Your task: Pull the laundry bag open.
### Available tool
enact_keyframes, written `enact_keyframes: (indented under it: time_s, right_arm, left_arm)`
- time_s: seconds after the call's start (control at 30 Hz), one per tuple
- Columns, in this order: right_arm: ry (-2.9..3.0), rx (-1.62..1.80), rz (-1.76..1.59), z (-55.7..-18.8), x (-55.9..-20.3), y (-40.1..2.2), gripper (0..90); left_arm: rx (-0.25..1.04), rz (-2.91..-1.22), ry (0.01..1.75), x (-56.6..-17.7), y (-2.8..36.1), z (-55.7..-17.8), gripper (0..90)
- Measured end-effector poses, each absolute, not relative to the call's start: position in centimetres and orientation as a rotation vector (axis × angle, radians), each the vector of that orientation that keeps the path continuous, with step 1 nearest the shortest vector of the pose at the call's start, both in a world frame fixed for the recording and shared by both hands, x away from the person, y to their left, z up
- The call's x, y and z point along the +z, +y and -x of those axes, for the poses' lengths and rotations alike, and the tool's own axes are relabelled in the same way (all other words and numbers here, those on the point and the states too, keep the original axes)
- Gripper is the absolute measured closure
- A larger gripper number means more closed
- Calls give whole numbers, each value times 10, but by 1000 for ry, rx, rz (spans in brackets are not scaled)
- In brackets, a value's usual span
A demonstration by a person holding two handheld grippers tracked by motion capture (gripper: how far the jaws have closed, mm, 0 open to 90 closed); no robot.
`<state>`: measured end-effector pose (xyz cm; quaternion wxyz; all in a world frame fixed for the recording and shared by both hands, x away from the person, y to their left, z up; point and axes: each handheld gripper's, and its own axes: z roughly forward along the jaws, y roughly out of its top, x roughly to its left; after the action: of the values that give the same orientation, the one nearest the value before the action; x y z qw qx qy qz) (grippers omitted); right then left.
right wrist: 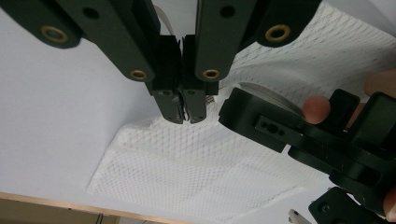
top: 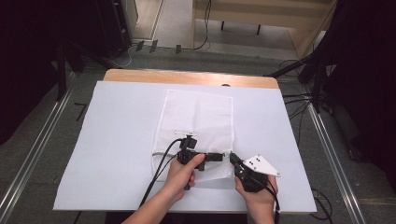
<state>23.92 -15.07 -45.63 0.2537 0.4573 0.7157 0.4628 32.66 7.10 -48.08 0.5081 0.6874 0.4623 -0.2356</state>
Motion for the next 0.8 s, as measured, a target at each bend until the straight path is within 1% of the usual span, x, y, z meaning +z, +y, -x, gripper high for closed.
enact_keyframes:
  time_s: [0.3, 0.4, 0.63, 0.8]
  right_arm:
    - [1950, 1258, -1242, -239, -457, -150, 898]
    - [1951, 1257, -1239, -239, -457, -150, 898]
    - [1955, 1257, -1240, -239, -457, -149, 899]
    - [1962, 1256, -1236, -239, -457, -149, 898]
  left_arm:
    - [-545, -1673, 1082, -476, 69, -323, 740]
    - [-504, -1705, 1077, -476, 66, -321, 744]
    - [-483, -1708, 1115, -480, 67, -326, 723]
    - [-479, -1713, 1118, -481, 65, -326, 730]
